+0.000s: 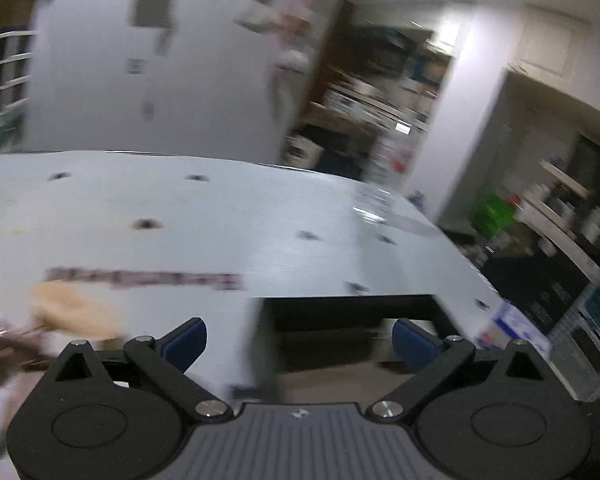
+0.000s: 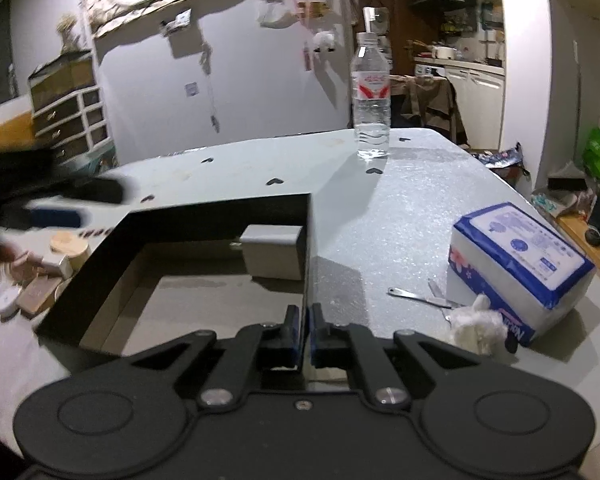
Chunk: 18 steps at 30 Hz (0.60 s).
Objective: Organize rigid objects
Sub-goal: 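Carry the charger over the black box and open the left tool, then move the empty left tool back to the objects on the table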
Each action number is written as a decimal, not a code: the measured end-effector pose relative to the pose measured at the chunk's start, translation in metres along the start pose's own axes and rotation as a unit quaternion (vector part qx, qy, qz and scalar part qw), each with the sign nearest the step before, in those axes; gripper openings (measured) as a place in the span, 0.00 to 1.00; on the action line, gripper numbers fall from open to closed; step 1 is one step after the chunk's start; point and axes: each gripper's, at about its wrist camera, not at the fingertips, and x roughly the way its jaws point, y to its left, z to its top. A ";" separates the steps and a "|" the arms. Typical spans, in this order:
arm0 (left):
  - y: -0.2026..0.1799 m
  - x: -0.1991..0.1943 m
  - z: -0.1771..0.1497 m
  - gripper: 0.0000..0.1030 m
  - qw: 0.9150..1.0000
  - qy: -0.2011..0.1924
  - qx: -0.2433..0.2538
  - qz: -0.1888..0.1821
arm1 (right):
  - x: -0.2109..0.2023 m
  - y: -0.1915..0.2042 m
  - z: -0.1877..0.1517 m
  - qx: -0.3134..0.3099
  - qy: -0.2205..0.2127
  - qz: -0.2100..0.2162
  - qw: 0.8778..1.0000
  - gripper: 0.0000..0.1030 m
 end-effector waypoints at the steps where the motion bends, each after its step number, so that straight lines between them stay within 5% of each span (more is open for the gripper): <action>1: 0.016 -0.006 -0.002 0.96 1.000 -0.001 -0.012 0.016 | 0.001 -0.003 0.000 0.010 -0.001 0.002 1.000 0.04; 8: 0.088 -0.040 -0.013 0.96 0.995 -0.004 -0.051 0.085 | 0.004 0.001 0.007 0.007 0.016 -0.018 1.000 0.03; 13: 0.113 -0.054 -0.030 0.96 0.992 -0.011 -0.030 0.126 | 0.006 0.008 0.011 -0.025 0.035 -0.030 0.999 0.03; 18: 0.128 -0.062 -0.058 0.97 0.992 -0.004 -0.029 0.124 | 0.005 0.011 0.011 -0.028 0.040 -0.038 0.998 0.03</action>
